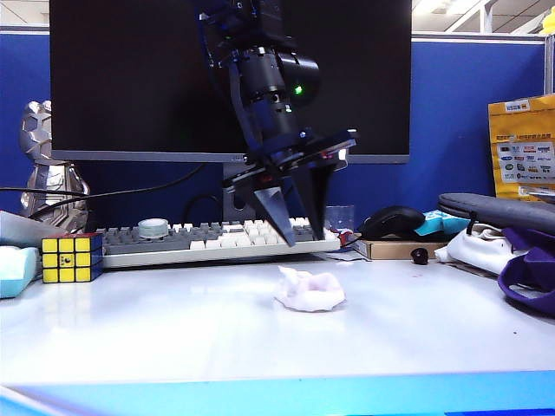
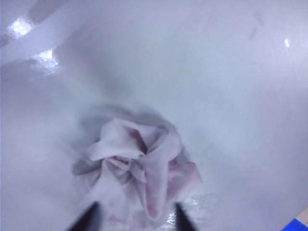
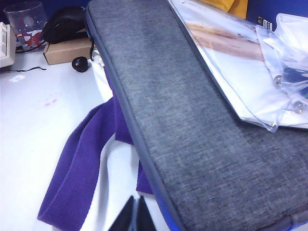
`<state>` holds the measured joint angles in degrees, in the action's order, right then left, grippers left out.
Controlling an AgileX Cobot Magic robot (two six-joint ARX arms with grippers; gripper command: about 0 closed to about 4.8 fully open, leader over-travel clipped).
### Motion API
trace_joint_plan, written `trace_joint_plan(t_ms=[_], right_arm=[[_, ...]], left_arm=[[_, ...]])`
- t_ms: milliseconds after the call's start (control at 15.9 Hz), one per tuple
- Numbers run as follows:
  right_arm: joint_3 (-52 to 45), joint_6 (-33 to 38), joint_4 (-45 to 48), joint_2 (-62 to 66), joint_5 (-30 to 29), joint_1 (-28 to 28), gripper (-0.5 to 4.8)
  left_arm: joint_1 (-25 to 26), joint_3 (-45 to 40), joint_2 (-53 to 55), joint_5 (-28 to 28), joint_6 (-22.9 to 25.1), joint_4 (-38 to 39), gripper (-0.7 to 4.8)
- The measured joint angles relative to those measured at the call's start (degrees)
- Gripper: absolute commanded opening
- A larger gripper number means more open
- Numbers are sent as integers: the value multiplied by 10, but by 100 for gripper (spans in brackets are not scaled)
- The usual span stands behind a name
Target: Use the wet wipes on the table to wipe the cherry juice off the table, then put the wipes back on the table.
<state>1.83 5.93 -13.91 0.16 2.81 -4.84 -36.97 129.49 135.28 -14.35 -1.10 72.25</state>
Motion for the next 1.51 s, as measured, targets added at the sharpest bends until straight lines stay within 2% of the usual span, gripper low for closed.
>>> trace_joint_plan(t_ms=[126,189,252,692,818,1133,1511], right_arm=[[0,0,0,0,0,0,0],[0,0,0,0,0,0,0],[0,0,0,0,0,0,0],[0,0,0,0,0,0,0],[0,0,0,0,0,0,0],[0,0,0,0,0,0,0],[0,0,0,0,0,0,0]], left_arm=[[0,0,-16,0,-5,-4,149],[0,0,-31,0,-9,-8,96],[0,0,-43,0,-11,-13,3],[27,0,-229,19,-50,-57,-6],[35,1,-333,90,-52,-84,-6],[37,1,-464,205,-49,-108,-6],[37,2,-646,392,12,-119,-6]])
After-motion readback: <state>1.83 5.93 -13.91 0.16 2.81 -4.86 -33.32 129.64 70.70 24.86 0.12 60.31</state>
